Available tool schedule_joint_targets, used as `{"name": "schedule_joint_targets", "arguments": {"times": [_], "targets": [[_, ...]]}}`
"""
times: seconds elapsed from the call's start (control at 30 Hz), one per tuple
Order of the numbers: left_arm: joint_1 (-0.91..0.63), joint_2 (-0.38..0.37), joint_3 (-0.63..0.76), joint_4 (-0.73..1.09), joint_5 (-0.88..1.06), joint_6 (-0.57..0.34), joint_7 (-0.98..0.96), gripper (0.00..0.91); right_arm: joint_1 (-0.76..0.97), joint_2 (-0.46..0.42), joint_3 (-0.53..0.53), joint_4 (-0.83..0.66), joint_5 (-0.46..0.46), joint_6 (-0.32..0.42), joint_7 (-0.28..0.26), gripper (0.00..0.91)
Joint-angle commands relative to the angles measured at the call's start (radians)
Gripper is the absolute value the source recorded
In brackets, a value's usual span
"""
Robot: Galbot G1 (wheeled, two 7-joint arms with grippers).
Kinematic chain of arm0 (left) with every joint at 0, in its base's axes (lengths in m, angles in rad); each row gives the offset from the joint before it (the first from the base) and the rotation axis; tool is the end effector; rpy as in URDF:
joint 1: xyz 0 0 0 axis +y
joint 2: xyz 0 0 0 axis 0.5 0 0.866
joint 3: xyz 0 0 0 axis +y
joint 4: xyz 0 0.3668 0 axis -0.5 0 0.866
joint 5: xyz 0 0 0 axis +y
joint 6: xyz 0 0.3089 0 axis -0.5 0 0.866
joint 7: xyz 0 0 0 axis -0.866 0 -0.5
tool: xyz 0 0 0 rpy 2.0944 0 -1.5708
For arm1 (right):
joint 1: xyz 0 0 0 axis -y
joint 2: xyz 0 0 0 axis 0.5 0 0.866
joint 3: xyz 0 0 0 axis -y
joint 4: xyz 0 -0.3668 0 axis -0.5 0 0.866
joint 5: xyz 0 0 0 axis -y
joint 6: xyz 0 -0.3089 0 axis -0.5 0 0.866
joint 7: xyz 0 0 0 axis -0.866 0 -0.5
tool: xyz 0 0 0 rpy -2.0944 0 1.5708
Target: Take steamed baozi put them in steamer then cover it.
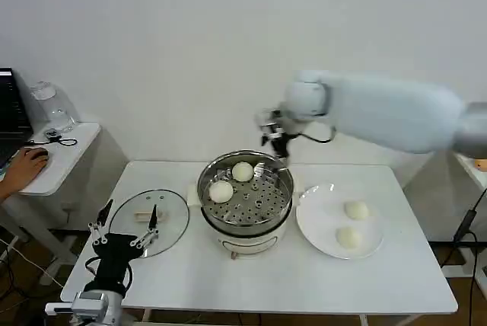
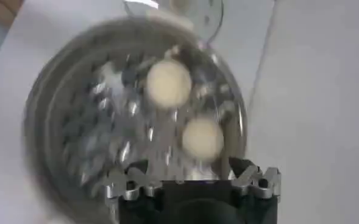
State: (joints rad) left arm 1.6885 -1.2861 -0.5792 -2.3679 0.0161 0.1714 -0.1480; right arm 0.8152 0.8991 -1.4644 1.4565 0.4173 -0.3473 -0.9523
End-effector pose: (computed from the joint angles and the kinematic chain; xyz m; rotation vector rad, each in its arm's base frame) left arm 0.0910 0.0525 -0.2384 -0.0401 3.0970 0.4325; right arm 0.5044 -0.0306 0.0216 1.3653 -1.4185 1.6532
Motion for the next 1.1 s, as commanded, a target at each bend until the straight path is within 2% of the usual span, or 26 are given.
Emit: {"name": "schedule_joint_targets", "arguments": {"times": [0.03, 0.13, 0.3, 0.37, 0.6, 1.1], "targets": [[0.012, 0.004, 0.012, 0.002, 0.022, -0.003, 0.002, 0.907, -0.162, -0.532, 0.142, 0.194, -0.344, 0.224, -0.106, 0.907], [0.022, -0.001, 0.012, 0.004, 0.032, -0.007, 0.002, 0.907, -0.390, -0.590, 0.317, 0.187, -0.427, 0.266, -0.113, 0.907], [0.027, -0.012, 0.019, 0.014, 0.052, -0.010, 0.001, 0.907, -0.757, -0.644, 0.658, 0.168, -0.519, 0.283, -0.104, 0.907], [0.028, -0.014, 0.021, 0.017, 0.057, -0.009, 0.001, 0.907, -0.878, -0.638, 0.727, 0.156, -0.544, 0.282, -0.092, 0.907], [0.029, -0.023, 0.022, 0.024, 0.065, -0.010, 0.002, 0.907, -0.910, -0.557, 0.742, 0.094, -0.564, 0.270, -0.081, 0.907], [0.034, -0.031, 0.002, 0.032, 0.064, -0.012, 0.004, 0.907, -0.907, -0.330, 0.665, -0.068, -0.544, 0.225, -0.056, 0.907]]}}
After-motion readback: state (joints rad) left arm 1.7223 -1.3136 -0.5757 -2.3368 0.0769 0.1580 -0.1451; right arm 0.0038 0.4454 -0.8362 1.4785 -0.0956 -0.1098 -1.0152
